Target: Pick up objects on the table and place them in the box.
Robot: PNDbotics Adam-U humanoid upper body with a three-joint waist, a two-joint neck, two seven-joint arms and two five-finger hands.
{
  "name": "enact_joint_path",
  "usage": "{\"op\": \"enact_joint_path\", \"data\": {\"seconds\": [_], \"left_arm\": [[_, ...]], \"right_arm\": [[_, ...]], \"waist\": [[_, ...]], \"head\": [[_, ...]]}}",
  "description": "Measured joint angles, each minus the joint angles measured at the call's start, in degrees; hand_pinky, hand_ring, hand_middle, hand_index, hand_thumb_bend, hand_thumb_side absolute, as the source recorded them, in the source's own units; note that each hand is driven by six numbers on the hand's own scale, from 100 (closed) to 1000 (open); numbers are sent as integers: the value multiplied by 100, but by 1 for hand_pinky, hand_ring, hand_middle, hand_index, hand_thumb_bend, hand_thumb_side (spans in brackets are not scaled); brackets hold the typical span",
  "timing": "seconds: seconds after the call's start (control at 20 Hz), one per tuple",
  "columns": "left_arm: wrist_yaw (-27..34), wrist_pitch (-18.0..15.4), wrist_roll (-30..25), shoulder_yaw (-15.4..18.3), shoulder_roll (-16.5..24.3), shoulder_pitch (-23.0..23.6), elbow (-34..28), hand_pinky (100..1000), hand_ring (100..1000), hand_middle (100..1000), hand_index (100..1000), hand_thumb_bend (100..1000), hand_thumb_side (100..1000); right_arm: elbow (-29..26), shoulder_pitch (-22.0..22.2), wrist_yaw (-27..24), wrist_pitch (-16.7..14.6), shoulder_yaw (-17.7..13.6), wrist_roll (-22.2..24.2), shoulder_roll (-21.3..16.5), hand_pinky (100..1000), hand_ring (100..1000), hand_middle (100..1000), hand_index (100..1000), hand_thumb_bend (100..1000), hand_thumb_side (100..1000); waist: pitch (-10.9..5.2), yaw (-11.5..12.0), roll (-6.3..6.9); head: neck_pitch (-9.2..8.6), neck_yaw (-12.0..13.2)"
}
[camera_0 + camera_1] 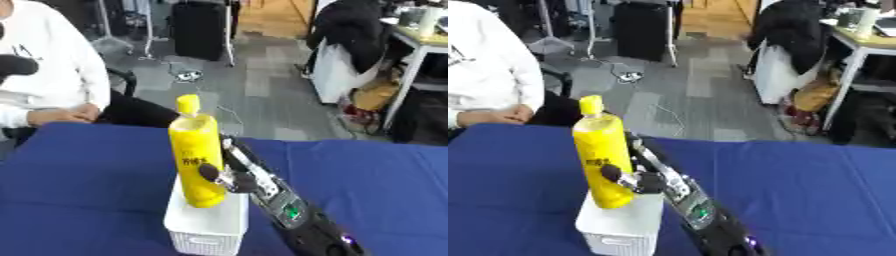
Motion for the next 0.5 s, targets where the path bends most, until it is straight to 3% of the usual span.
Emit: {"op": "enact_joint_path", "data": {"seconds": [0.05, 0.1, 0.2, 0.3, 0.5], "left_arm": [[-8, 0, 0, 0, 0, 0, 0, 705, 756, 849, 860, 273, 905], [-14, -1, -1, 0, 0, 0, 0, 704, 755, 849, 860, 273, 905], [-17, -5, -5, 0, 0, 0, 0, 704, 754, 849, 860, 273, 905], [-17, -12, -13, 0, 0, 0, 0, 704, 753, 849, 860, 272, 905], [-17, -24, -26, -1, 0, 0, 0, 703, 752, 849, 860, 272, 905]], "right_arm": [[25, 0, 191, 6, -6, -106, 0, 149, 410, 443, 666, 525, 830], [60, -1, 405, 49, -6, -193, 0, 343, 497, 517, 731, 583, 844], [147, -1, 896, 240, -8, -323, 0, 631, 747, 709, 857, 643, 871], [200, -1, 1404, 475, -20, -419, 19, 770, 860, 793, 909, 682, 885], [252, -1, 2170, 770, -61, -583, 60, 836, 910, 834, 936, 699, 877]], "waist": [[0, -3, 1], [0, -4, 1], [0, -7, 4], [3, -11, 17], [11, -22, 29]], "head": [[-10, 0], [-12, 0], [-17, 0], [-22, -2], [-69, -43]]}}
